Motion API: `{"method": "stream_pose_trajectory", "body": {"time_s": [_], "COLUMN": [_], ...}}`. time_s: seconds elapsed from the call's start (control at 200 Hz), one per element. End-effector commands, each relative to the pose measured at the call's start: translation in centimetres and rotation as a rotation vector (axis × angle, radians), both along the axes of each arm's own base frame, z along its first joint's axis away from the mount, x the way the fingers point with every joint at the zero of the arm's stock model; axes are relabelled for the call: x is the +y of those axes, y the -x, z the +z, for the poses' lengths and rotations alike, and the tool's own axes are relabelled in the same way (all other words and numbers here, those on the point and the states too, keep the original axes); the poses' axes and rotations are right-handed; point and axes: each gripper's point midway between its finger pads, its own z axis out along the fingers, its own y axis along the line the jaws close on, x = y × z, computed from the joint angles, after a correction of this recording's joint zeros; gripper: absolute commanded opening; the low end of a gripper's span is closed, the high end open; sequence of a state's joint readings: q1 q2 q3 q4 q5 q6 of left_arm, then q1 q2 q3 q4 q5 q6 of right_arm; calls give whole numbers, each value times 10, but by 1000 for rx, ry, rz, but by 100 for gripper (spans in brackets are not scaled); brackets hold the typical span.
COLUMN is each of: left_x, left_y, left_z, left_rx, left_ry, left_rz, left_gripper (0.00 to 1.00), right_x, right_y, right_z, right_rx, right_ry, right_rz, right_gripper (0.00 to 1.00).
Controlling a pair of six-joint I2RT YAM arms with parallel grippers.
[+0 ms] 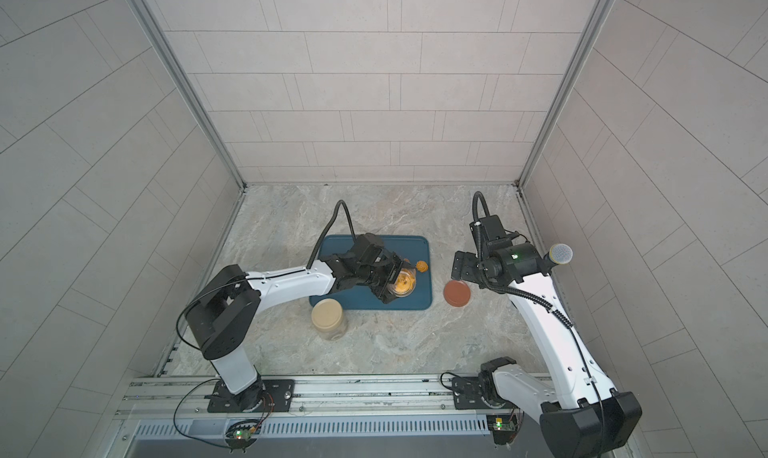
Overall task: Pour the cookies out of the jar
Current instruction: Pour the cookies in the jar onto the tray.
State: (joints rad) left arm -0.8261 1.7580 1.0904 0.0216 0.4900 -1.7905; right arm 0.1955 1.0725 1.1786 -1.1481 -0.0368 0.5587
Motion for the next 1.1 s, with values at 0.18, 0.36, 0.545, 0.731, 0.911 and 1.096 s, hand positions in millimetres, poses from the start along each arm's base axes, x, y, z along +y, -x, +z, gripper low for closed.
{"method": "stream_pose_trajectory", "body": {"time_s": [0.18, 0.36, 0.545, 0.731, 0.911, 1.096], "left_x": [-7, -17, -3, -1, -13, -17], "left_y": [-9, -5, -17, -12, -6, -4], "left_z": [47, 52, 22, 23, 65, 33], "left_rx": [-64, -65, -68, -73, -105, -57], "left_ry": [96, 165, 90, 68, 150, 181], "left_rz": [17, 30, 49, 26, 12, 40], "left_gripper": [0, 0, 0, 0, 0, 0], "right_x": [-5, -2, -1, -3, -1, 0], "right_y": [0, -1, -5, -2, -1, -3], "right_z": [5, 6, 2, 3, 1, -2], "right_rx": [-12, -14, -6, -22, -12, -10], "right_ry": [17, -1, 0, 2, -7, -13], "right_rz": [-21, -22, -16, -15, -16, -24], "right_gripper": [95, 95, 94, 95, 95, 95]}}
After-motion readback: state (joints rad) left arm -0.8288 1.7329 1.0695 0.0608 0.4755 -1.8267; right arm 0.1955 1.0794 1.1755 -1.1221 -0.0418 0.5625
